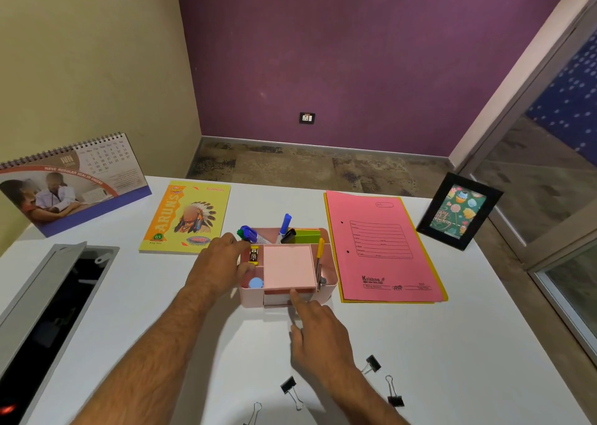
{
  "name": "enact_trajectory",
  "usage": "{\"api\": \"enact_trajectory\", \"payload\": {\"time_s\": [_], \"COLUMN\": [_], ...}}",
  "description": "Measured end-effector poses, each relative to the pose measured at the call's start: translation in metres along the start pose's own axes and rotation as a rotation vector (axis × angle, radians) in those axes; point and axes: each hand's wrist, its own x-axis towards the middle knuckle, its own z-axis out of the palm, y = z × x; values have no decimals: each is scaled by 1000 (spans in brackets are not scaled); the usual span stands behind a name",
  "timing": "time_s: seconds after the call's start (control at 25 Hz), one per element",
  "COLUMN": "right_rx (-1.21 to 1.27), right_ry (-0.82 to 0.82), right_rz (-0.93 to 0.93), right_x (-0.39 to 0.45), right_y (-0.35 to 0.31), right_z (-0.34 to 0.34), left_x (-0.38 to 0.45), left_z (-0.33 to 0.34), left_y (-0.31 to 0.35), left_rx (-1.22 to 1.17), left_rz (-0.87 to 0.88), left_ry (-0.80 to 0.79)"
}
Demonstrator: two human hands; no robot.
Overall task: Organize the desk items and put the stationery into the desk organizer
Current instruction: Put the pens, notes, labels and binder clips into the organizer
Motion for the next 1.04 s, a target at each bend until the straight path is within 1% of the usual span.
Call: {"api": "enact_trajectory", "payload": {"time_s": [0.12,0.32,0.52,0.64,0.68,0.72,0.8,0.84,0.88,0.96,1.0,1.04], "right_rx": [21,31,4,71,124,190,299,312,288,186,142,115], "right_ry": [37,100,158,150,164,211,308,307,272,158,113,80], "right_rz": [2,-6,-64,-59,-25,32,216,308,371,432,447,453], "right_x": [0,-4,-16,-23,-25,-27,-31,-33,-34,-37,-37,-37], "right_y": [0,1,7,11,14,18,30,36,42,50,51,52], "right_z": [2,4,12,13,12,10,6,5,5,9,11,13], "left_x": [-6,-17,-23,-24,-24,-23,-25,-27,-28,-32,-35,-39], "left_z": [3,6,8,9,8,9,12,13,14,18,20,22], "left_y": [4,9,13,11,11,11,9,9,8,5,3,1], "left_rx": [-108,-242,-287,-286,-285,-289,-328,-354,-368,-344,-310,-270], "left_rz": [-63,-145,-206,-241,-250,-259,-294,-315,-335,-384,-407,-428], "left_ry": [38,1,0,-13,-19,-18,8,35,62,78,54,-9]}}
